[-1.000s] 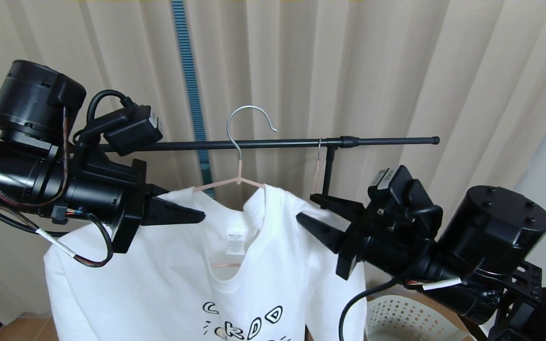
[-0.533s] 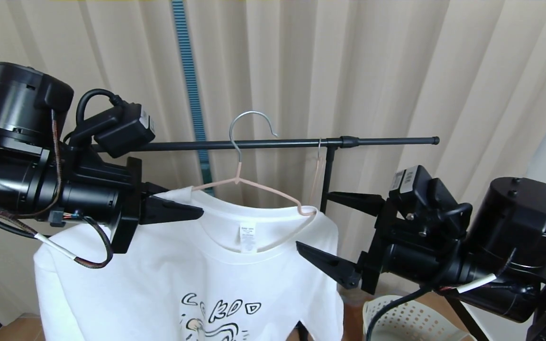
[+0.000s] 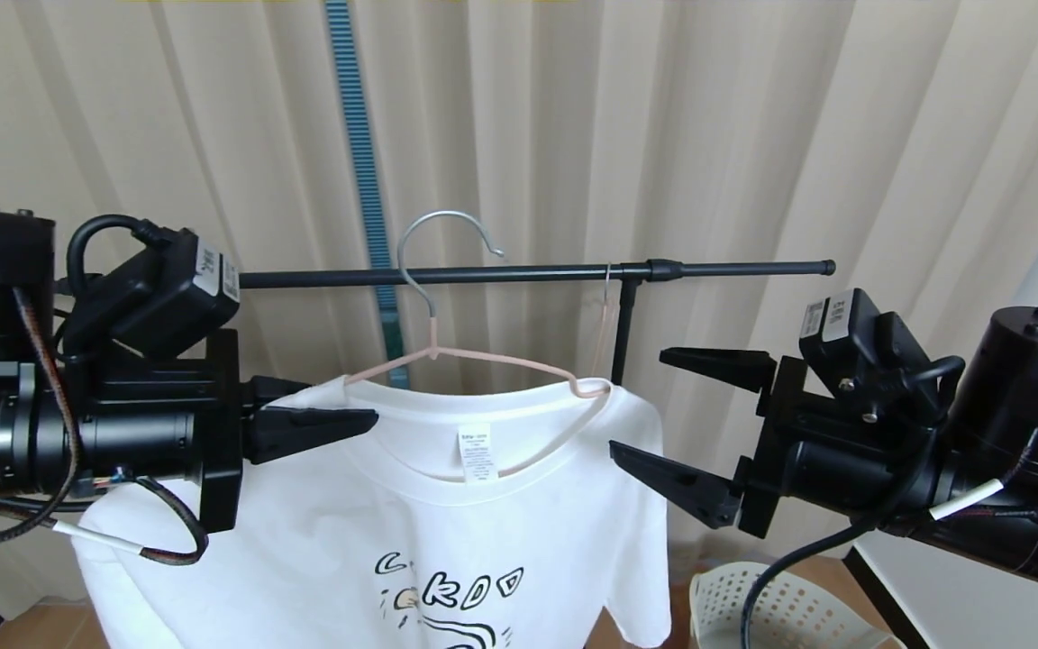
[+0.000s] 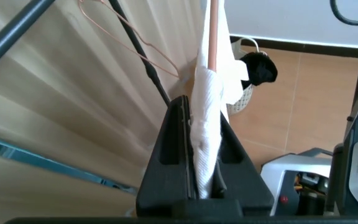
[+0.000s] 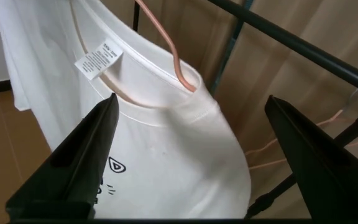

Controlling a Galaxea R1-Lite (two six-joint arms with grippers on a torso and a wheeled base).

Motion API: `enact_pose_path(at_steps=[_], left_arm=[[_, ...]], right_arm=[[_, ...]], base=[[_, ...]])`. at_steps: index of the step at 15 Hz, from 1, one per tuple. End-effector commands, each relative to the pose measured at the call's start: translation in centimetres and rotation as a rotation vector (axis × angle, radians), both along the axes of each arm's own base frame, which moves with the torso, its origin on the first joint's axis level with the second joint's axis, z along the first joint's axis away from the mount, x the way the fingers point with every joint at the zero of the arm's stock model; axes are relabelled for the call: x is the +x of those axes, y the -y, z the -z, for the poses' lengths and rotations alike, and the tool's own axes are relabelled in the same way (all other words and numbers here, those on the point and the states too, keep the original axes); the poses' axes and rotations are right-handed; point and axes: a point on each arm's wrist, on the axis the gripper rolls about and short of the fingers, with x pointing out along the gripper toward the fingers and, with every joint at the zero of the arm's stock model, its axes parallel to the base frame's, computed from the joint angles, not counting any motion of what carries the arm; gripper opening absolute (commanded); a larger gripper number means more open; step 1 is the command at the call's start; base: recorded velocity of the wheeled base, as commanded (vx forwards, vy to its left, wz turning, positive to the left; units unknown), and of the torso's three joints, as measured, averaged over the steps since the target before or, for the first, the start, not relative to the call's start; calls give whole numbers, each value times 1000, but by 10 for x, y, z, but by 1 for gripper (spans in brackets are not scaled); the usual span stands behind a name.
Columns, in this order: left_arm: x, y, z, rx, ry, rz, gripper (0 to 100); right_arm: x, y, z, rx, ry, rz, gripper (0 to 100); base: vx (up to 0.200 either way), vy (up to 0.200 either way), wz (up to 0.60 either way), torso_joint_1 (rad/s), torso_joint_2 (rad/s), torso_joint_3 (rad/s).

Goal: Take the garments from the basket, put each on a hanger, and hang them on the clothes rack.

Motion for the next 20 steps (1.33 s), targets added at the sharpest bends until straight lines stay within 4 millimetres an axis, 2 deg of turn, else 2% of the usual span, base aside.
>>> enact_pose_path(at_steps=[1, 6, 16, 18, 20], left_arm=[[-17, -5, 2, -24, 27, -8, 0], [-37, -11, 8, -37, 57, -9, 0], [-44, -18, 30, -98, 45, -64, 0], [-46, -19, 28, -103, 60, -67, 0], [-51, -21, 24, -117, 72, -70, 0]], right_arm=[[5, 7, 1, -24, 12, 21, 100], [13, 21, 7, -83, 45, 27, 100], [13, 23, 10, -89, 45, -5, 100], [11, 24, 14, -102, 42, -33, 100], [23, 33, 33, -151, 31, -101, 100]], base=[[0, 0, 0, 0, 0, 0], [0, 0, 0, 0, 0, 0], [0, 0, 0, 0, 0, 0], [0, 0, 0, 0, 0, 0], [0, 0, 0, 0, 0, 0]])
